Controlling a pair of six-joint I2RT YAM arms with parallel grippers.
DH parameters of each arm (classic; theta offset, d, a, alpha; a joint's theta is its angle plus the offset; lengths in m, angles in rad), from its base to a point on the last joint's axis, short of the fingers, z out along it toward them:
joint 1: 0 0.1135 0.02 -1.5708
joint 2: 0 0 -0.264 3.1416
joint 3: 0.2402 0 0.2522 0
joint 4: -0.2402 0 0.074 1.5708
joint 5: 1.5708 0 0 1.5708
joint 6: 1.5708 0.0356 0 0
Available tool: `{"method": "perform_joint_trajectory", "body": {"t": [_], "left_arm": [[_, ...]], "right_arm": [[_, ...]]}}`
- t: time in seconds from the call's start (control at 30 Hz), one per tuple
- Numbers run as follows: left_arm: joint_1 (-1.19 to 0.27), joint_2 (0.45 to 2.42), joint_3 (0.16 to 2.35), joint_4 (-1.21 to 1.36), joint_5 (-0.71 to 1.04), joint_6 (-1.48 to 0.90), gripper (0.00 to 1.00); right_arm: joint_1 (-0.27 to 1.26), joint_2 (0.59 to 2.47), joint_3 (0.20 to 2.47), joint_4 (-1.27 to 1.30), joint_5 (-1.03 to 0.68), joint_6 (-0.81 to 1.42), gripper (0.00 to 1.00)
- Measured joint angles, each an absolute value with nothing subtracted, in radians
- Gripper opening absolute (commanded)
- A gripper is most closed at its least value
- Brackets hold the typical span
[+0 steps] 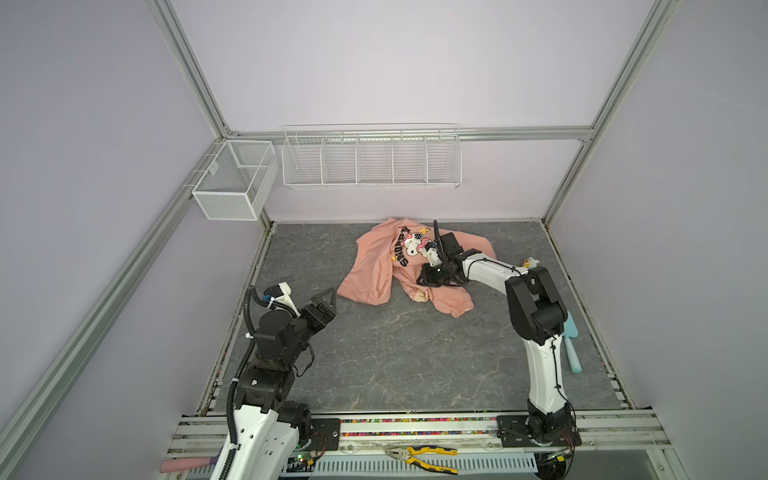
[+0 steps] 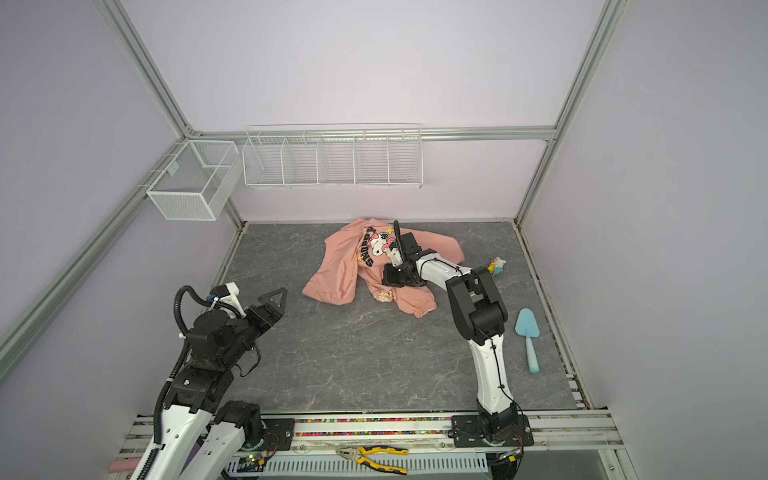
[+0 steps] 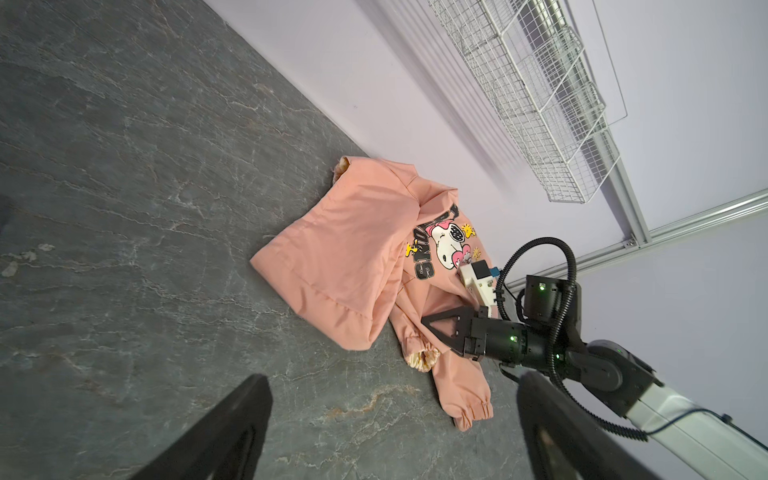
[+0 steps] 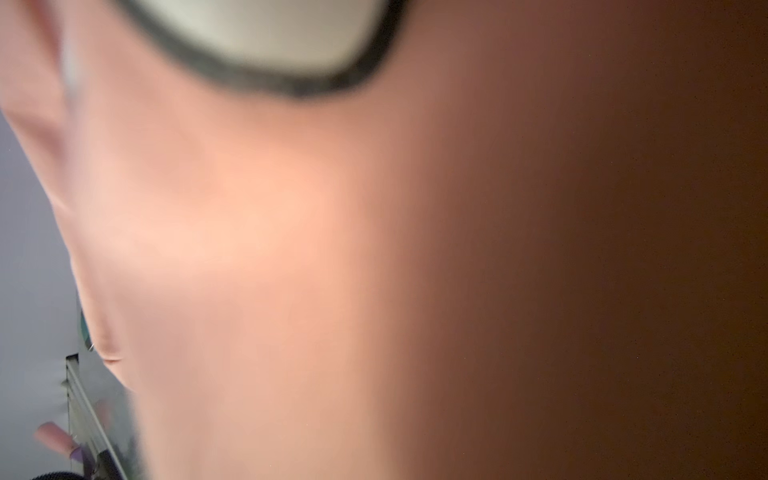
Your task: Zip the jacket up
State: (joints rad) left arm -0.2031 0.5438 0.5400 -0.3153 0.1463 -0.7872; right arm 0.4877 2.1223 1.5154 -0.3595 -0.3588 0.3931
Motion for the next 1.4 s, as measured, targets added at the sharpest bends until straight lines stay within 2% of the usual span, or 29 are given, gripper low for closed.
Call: {"method": "perform_joint_trajectory", "body": {"t": [0.23,0.33,0.4,0.43,0.57,0.7,0.83,1.17,1.23,1.4], "left_arm": [[-0.204,0.692,0.599,-0.360,0.200,-0.738,0.83],[-0.221,0.740,0.620,-0.394,0.199,-0.704,0.83],[-0.276,0.764,0.636,-0.426,0.165,-0.679,0.83],[-0.314,0.775,0.645,-0.439,0.141,-0.669,0.83],[-0.508,0.833,0.678,-0.472,0.020,-0.648,0.83],[-0.669,0.954,0.706,-0.496,-0.099,-0.642,0.81],[-0.776,1.112,0.744,-0.517,-0.191,-0.642,0.80],[-0.820,1.382,0.839,-0.511,-0.264,-0.642,0.81],[-0.820,1.446,0.867,-0.506,-0.262,-0.643,0.75],[-0.821,1.580,0.926,-0.498,-0.244,-0.643,0.44]], "right_arm": [[0.556,1.958,1.360,-0.347,-0.326,0.397,0.16],[0.559,1.892,1.309,-0.350,-0.302,0.396,0.31],[0.559,1.857,1.286,-0.357,-0.280,0.392,0.52],[0.559,1.839,1.275,-0.361,-0.269,0.397,0.59],[0.558,1.753,1.218,-0.379,-0.225,0.392,0.71],[0.558,1.663,1.172,-0.400,-0.174,0.395,0.78],[0.558,1.579,1.122,-0.422,-0.123,0.398,0.81],[0.562,1.389,0.976,-0.487,-0.035,0.408,0.87],[0.563,1.370,0.956,-0.492,-0.022,0.411,0.87],[0.566,1.362,0.924,-0.502,-0.004,0.417,0.87]]}}
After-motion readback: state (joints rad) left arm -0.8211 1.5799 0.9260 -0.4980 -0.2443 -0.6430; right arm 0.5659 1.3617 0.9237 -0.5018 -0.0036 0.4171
